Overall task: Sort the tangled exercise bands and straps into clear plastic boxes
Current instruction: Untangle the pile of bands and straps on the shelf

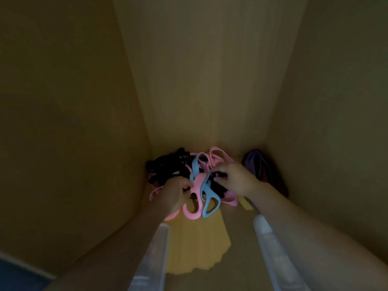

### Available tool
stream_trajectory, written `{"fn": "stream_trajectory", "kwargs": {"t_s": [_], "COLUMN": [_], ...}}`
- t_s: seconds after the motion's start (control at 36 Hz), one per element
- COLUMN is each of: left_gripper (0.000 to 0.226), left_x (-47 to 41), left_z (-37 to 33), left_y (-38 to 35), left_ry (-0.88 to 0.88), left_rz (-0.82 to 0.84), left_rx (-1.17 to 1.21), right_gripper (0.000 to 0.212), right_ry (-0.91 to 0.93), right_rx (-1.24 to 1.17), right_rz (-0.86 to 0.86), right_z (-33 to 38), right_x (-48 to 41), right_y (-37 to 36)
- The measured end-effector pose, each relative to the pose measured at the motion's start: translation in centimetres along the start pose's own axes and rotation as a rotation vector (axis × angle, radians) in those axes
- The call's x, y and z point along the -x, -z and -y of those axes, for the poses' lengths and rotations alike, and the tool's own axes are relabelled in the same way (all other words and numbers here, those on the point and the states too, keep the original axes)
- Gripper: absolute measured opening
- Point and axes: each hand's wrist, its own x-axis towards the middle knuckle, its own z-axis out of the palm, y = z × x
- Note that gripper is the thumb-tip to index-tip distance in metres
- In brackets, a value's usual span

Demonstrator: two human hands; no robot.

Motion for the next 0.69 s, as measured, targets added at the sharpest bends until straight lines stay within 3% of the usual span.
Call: {"fn": "stream_trajectory", "kwargs": {"t_s": [0.11, 0.22, 0.42, 0.58, 0.69], "left_gripper": [0.024, 0.021, 0.024, 0.033, 0.04], "left_x": [1.4, 2.2, 1.6, 1.0, 1.3], "left_z": [0.2, 0.2, 1.6, 0.5, -0.4], "left_y": [-0.2, -1.3, 0.5, 0.1, -2.5], "left_ry": [-0.001, 0.0, -0.078, -0.034, 0.022], "left_rz": [0.056, -0.029, -0.277, -0.111, -0.037], "left_rx": [-0.114, -0.108, -0.259, -0.179, -0.015], "right_gripper": [0.045, 0.052, 0.025, 0.028, 0.023], "right_ry": [0.12, 0.091, -0.025, -0.168, -0.256], "right_rx": [0.154, 0.34, 0.478, 0.532, 0.369], "right_rz": [0.156, 0.198, 0.164, 0.179, 0.24], "right_z": [1.2, 0.8, -1.1, -1.4, -3.0], "right_x": [-0.3, -0.4, 0.2, 0.1, 0.6], "right_y": [-2.0, -2.9, -2.5, -1.8, -0.5]}}
